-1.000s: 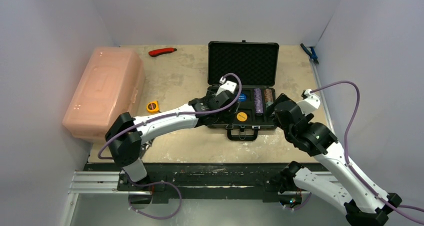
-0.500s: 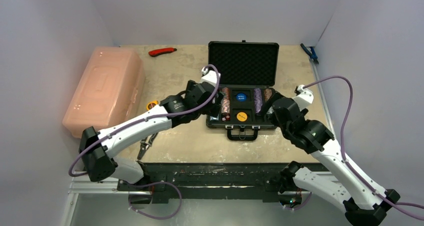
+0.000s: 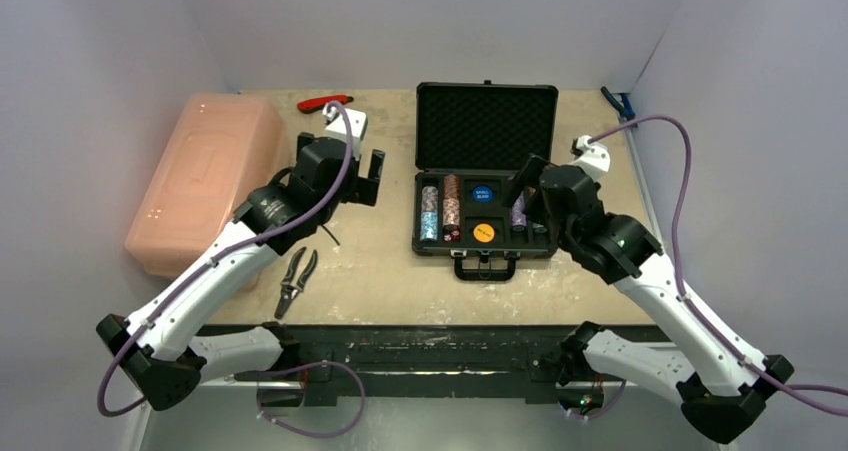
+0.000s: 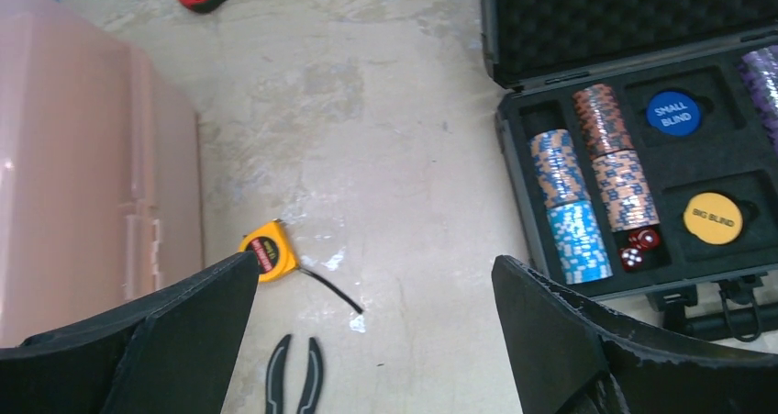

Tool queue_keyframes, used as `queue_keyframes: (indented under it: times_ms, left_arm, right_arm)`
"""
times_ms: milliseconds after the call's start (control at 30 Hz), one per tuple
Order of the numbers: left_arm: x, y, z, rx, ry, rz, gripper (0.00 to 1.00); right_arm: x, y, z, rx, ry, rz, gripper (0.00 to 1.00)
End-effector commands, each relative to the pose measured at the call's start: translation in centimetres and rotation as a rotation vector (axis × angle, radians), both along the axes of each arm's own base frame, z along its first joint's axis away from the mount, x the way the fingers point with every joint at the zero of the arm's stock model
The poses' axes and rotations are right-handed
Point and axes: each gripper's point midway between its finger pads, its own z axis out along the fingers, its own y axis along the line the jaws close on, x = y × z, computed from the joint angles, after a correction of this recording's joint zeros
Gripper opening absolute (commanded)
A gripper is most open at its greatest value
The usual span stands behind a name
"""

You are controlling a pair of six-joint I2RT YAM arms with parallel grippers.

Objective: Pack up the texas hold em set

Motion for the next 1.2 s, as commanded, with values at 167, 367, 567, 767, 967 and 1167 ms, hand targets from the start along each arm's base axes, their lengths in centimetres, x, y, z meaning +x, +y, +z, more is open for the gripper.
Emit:
queue_keyframes:
  times_ms: [167, 367, 567, 767, 967, 1167]
  left_arm:
    - [-0.5, 3.9, 2.0, 0.033, -0.095, 0.04, 1.0]
    - [-1.1, 4.5, 0.6, 0.049, -0.087, 0.047, 1.0]
    - [-1.3, 5.3, 1.0, 0.059, -0.117, 0.061, 0.99]
    - [-1.2, 5.6, 1.0, 0.076, -0.124, 0.07, 0.99]
    - [-1.1, 5.9, 1.0, 0.093, -0.129, 0.085, 1.0]
    - [-0.9, 5.6, 0.7, 0.103, -0.12, 0.071, 1.0]
  right_arm:
    - [4.4, 3.3, 5.2, -0.015, -0.07, 0.048, 0.99]
    - [7.9, 6.1, 8.0, -0.025, -0.111, 0.102, 0.99]
    - [11.7, 5.8, 9.9, 0.048, -0.128, 0.07, 0.99]
    - [15.8, 4.2, 9.5, 0.125, -0.099, 0.008, 0.99]
    - [19.7, 2.2, 8.4, 0.178, -0.051, -0.039, 0.99]
    - [22.7, 0.3, 8.0, 0.232, -0.046, -0.084, 0.99]
